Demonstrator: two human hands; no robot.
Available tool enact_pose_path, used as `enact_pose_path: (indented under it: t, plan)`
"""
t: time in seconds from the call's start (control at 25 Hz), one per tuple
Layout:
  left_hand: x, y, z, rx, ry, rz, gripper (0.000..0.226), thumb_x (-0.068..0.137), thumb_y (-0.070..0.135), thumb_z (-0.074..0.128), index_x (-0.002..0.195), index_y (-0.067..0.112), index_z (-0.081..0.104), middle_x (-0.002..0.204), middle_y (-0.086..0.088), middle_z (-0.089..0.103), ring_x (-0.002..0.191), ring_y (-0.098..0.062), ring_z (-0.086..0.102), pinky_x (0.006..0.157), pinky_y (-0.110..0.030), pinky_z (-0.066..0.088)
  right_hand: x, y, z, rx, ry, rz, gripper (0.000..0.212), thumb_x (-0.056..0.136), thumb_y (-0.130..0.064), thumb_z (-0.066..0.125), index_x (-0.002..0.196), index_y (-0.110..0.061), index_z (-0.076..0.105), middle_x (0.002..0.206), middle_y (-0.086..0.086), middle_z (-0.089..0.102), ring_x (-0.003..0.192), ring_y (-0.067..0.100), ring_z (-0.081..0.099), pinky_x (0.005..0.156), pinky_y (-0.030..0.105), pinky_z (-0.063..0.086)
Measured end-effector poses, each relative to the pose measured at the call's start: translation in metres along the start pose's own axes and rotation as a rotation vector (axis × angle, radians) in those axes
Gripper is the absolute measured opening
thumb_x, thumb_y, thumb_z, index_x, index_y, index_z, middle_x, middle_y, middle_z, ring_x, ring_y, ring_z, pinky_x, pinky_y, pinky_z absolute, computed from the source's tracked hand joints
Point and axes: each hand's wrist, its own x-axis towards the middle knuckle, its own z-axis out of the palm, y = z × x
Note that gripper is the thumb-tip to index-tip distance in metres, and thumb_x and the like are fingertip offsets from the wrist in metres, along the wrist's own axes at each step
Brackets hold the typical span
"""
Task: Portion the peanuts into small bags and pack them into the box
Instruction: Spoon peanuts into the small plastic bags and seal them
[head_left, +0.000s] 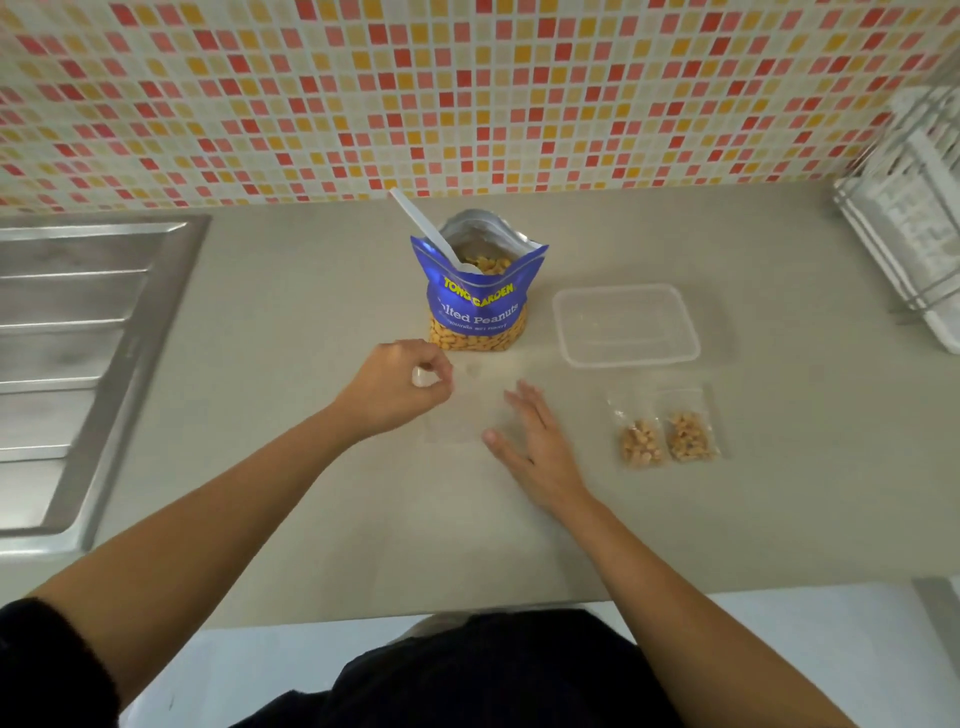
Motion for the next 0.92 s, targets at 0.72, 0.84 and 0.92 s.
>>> enact_pose_path:
  t: [0.72, 0.84, 0.92]
  plan:
    - [0.053, 0.050, -0.103, -0.769, 0.026, -0.053, 0.014, 0.079, -0.001, 0.066, 0.077, 0.013, 0.070, 0.066, 0.004, 0.072, 0.067, -0.007, 0.065, 0.074, -0.021, 0.056, 0.064, -0.125, -0.093, 0.778, 0.280, -0.147, 0.039, 0.085, -0.002, 0.063, 0.110, -0.027, 0.047, 0.082, 0.006, 0.070, 0.077, 0.011, 0.069, 0.073, 0.022, 0.053]
    - [0.061, 0.052, -0.100, -0.683, 0.067, -0.061, 0.016, 0.079, -0.001, 0.066, 0.080, 0.015, 0.067, 0.071, -0.002, 0.068, 0.072, -0.014, 0.063, 0.076, -0.028, 0.054, 0.074, -0.124, -0.101, 0.768, 0.258, -0.163, 0.039, 0.089, 0.000, 0.055, 0.118, -0.022, 0.041, 0.080, -0.001, 0.073, 0.079, 0.008, 0.070, 0.072, 0.021, 0.054]
    - [0.065, 0.054, -0.099, -0.710, 0.074, -0.104, 0.024, 0.079, -0.005, 0.063, 0.088, 0.018, 0.059, 0.066, 0.002, 0.067, 0.071, -0.016, 0.061, 0.074, -0.030, 0.053, 0.080, -0.120, -0.105, 0.723, 0.218, -0.155, 0.035, 0.093, -0.002, 0.050, 0.117, -0.025, 0.041, 0.083, -0.003, 0.074, 0.081, 0.009, 0.069, 0.079, 0.029, 0.053]
